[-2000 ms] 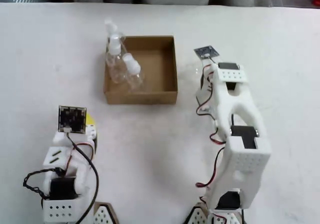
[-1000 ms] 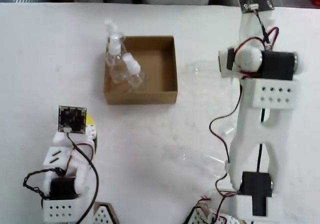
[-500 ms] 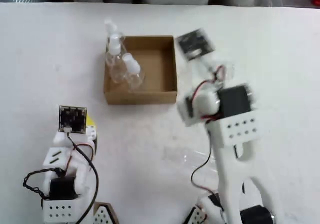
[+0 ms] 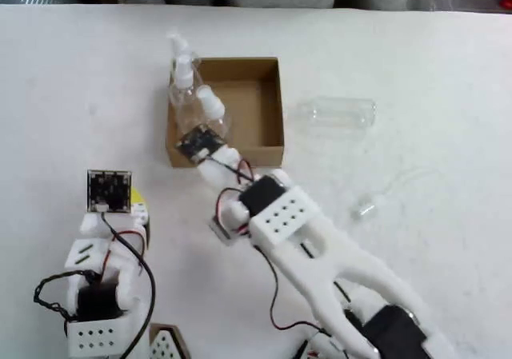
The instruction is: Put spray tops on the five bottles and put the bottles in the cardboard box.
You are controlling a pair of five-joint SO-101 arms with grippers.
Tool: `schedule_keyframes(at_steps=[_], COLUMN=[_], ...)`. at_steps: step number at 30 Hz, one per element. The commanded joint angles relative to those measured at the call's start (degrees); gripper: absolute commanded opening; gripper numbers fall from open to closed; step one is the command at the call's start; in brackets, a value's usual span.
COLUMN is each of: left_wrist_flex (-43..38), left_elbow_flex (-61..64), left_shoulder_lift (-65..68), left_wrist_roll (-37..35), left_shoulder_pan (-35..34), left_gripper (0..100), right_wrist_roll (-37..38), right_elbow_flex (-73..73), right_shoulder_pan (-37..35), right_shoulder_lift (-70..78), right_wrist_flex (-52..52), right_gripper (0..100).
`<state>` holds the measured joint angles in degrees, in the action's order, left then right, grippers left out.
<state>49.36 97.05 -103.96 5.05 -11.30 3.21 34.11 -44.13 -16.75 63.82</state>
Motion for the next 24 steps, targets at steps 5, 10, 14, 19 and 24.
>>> schedule_keyframes(at_steps=[5,10,14,19,24], left_wrist_flex=[-0.3,-0.3,-0.3,-0.3,0.1], left_elbow_flex=[0.0,0.0,0.0,-0.1,-0.5], left_shoulder_lift=[-0.4,-0.5,-0.5,-0.5,-0.5], left_wrist_roll=[0.0,0.0,0.0,0.0,-4.3], left_shoulder_pan=[-0.8,-0.8,-0.7,-0.4,5.3], left_gripper=[2,3,3,3,3], right_wrist_roll=[-9.0,-9.1,-8.8,-3.4,-0.1], right_elbow_flex=[-0.7,-0.8,-0.9,-2.0,-1.6], right_shoulder_pan=[-0.7,-0.8,-0.6,0.4,9.5], right_shoulder_lift=[11.7,12.8,10.3,4.6,-4.5], right_wrist_flex=[-11.7,-11.9,-10.5,-4.0,2.0], right_gripper=[2.5,18.7,23.8,29.4,23.2])
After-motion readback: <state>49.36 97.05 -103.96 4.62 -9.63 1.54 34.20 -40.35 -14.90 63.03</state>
